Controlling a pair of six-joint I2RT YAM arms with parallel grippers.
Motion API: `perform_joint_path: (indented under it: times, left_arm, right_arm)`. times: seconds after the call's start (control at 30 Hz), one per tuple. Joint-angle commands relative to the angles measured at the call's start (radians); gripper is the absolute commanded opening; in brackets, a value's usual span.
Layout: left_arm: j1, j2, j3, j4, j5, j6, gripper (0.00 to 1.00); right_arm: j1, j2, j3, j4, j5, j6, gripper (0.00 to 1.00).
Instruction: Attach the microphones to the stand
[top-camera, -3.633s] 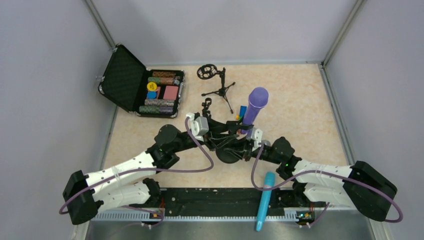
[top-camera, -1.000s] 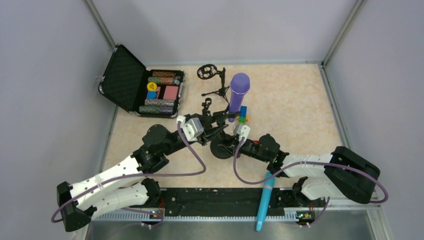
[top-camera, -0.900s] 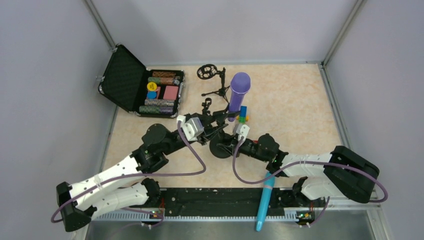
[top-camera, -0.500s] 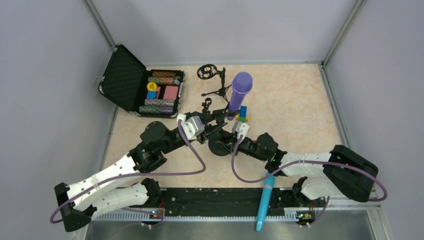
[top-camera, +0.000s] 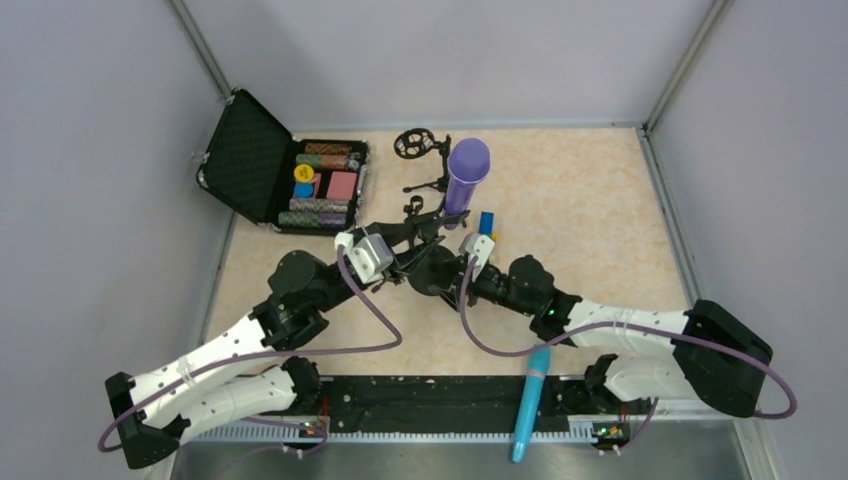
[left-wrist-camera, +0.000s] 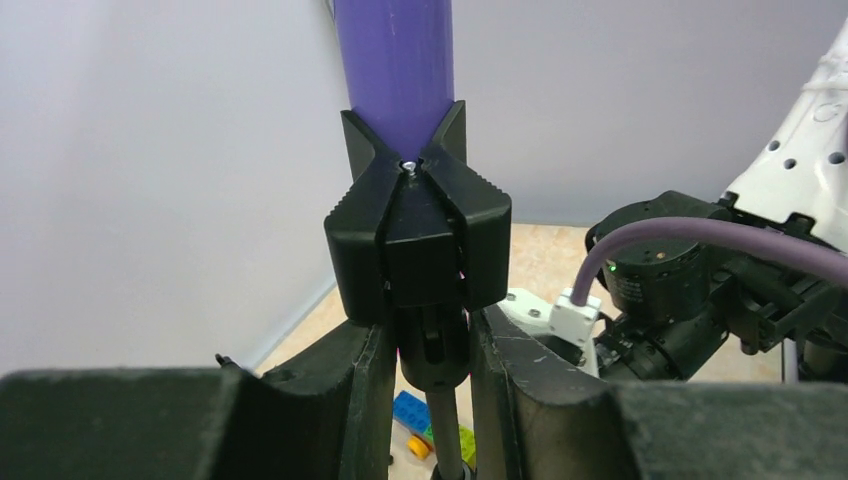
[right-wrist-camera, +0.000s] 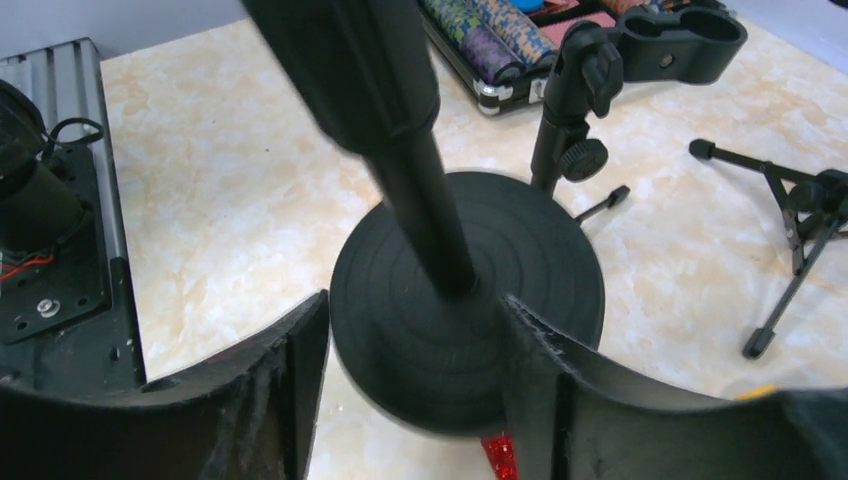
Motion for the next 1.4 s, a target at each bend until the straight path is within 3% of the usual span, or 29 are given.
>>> perform_joint_path:
  times: [0.0,0.13,0.33,0.57,0.97,1.37]
  left_arm:
    - [0.0,-0.079,-0.002,0.386,-0.033,0.028,0.0]
    - [0.001,-0.101,-0.05,0.406,-0.052,-0.006,0.0]
    - [0.0,-0.129,-0.082,0.4,-0.073,-0.027,0.0]
    - [0.001,-0.153,-0.116,0.373,-0.138,-0.037,0.0]
    - [0.007,-0.256,-0.235,0.249,-0.375,-0.017,0.0]
    - [0.104,-0.332,-0.313,0.206,-0.529,-0.053,0.0]
  right_arm:
    - [-0.003,-0.097,-0.003,-0.19,0.002,0.002,0.67]
    - [-0.004,-0.216,-0.03,-0.179,0.023,0.003,0.86]
    - [-0.003,-0.386,-0.076,-0.179,0.071,0.001,0.99]
    - [-0.008,-0.467,-0.09,-0.195,0.031,0.002,0.99]
    - [-0.074,-0.356,-0.074,-0.165,-0.146,0.091,0.99]
    - [-0.119,-0.305,-0.096,-0.12,-0.231,0.147,0.99]
